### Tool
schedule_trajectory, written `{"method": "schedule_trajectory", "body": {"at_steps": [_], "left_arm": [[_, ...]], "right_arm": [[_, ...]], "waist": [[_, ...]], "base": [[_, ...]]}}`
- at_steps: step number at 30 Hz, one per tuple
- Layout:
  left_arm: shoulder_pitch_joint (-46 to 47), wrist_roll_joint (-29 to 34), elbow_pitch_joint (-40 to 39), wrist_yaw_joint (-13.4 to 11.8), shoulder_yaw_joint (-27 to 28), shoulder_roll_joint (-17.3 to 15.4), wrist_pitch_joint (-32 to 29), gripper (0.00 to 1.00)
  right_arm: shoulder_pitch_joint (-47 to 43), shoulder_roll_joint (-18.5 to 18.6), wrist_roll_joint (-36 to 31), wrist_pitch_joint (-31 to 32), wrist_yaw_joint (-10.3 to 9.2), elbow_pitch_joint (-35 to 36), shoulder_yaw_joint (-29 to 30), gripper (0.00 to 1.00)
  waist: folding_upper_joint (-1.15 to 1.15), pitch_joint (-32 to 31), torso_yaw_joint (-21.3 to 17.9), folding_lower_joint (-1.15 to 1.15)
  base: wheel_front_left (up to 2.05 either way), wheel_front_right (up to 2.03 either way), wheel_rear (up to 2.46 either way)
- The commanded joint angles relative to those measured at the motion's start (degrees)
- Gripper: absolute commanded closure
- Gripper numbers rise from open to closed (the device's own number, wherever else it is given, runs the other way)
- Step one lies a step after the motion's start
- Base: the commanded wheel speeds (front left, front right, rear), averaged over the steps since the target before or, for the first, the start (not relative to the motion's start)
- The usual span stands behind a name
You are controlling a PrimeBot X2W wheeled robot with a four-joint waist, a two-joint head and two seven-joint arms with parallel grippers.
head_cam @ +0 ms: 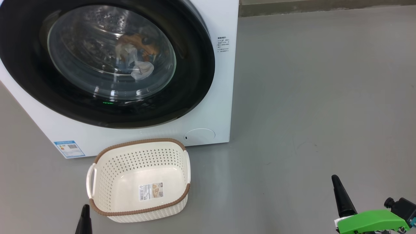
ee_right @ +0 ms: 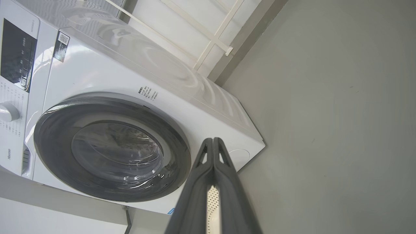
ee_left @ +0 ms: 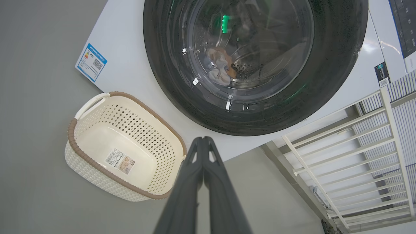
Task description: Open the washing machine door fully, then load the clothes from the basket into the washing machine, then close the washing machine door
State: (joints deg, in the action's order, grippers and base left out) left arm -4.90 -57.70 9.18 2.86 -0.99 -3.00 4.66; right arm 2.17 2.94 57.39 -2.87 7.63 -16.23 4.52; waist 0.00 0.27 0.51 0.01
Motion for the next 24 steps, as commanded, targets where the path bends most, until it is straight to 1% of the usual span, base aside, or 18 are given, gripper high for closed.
{"method": "schedule_trajectory", "body": {"at_steps": [1,2,3,24], "left_arm": [[3.02,-2.36,-0.78,0.74,1.5,-1.03,-0.56,1.0],[3.02,-2.36,-0.78,0.74,1.5,-1.03,-0.56,1.0],[3.32,-3.69,-0.57,0.89,1.62,-1.06,-0.88,1.0],[6.48,-17.48,1.65,2.45,3.01,-1.35,-4.31,1.0]], "right_arm": [[2.58,0.2,2.08,0.57,-0.08,1.7,-0.35,1.0],[2.58,0.2,2.08,0.57,-0.08,1.7,-0.35,1.0],[2.63,0.19,3.33,0.91,-0.08,1.72,-0.26,1.0],[3.21,0.08,16.49,4.45,-0.11,1.92,0.7,1.0]], "waist": [[0.0,0.0,-0.02,0.0],[0.0,0.0,-0.02,0.0],[0.0,-0.01,-0.04,0.0],[0.0,-0.04,-0.23,0.0]], "base": [[0.0,0.0,0.0],[0.0,0.0,0.0],[0.0,0.0,0.0],[0.0,0.0,0.0]]}}
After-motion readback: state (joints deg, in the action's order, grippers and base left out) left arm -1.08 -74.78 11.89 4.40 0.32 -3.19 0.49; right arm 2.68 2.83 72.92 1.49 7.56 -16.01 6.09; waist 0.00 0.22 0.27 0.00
